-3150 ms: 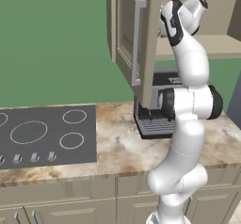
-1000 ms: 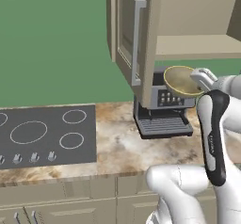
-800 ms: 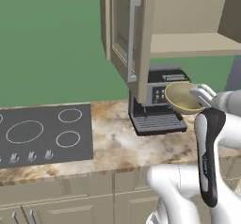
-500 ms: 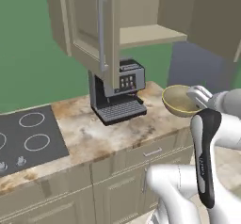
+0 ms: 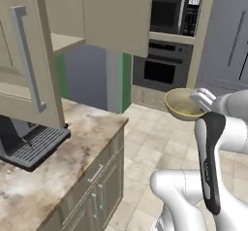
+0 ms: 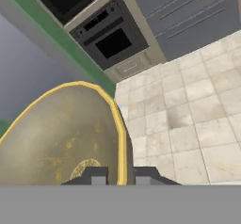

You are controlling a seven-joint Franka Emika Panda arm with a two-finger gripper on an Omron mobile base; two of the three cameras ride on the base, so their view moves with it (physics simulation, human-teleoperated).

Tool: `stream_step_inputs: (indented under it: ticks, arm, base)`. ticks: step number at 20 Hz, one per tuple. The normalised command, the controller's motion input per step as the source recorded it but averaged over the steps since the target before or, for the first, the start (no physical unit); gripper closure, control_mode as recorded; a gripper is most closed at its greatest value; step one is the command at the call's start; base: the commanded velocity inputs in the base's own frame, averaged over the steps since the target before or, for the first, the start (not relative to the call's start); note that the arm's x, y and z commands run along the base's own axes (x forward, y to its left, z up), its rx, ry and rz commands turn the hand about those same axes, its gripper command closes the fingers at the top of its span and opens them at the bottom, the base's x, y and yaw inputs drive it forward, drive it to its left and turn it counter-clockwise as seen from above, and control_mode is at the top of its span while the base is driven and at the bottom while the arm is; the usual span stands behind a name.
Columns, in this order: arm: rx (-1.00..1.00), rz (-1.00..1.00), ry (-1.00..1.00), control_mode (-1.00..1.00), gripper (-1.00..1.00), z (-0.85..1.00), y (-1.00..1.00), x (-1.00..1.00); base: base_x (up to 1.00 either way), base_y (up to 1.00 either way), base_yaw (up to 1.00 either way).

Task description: Take the smaller bowl and place it next to the appetizer plate on the dining counter , and place the larger bowl next to the plate with cooked food.

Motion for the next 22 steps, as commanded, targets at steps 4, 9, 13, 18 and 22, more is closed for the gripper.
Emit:
stream_step_inputs:
  ticks: [4, 9, 13, 18, 22]
  arm:
    - [0.00, 0.00, 0.00, 1.00, 1.00, 0.00, 0.00, 0.00]
    - [0.00, 0.00, 0.00, 1.00, 1.00, 0.00, 0.00, 0.00]
    - [0.00, 0.00, 0.00, 1.00, 1.00, 0.00, 0.00, 0.00]
    - [0.00, 0.00, 0.00, 1.00, 1.00, 0.00, 0.00, 0.00]
    - [0.00, 0.00, 0.00, 1.00, 1.00, 0.00, 0.00, 0.00]
  base:
    - [0.00, -0.13, -1.00]
    - [0.17, -0.65, -0.91]
    - [1.00, -0.79, -0.47]
    - [1.00, -0.43, -0.31]
    - [1.00, 0.07, -0.45]
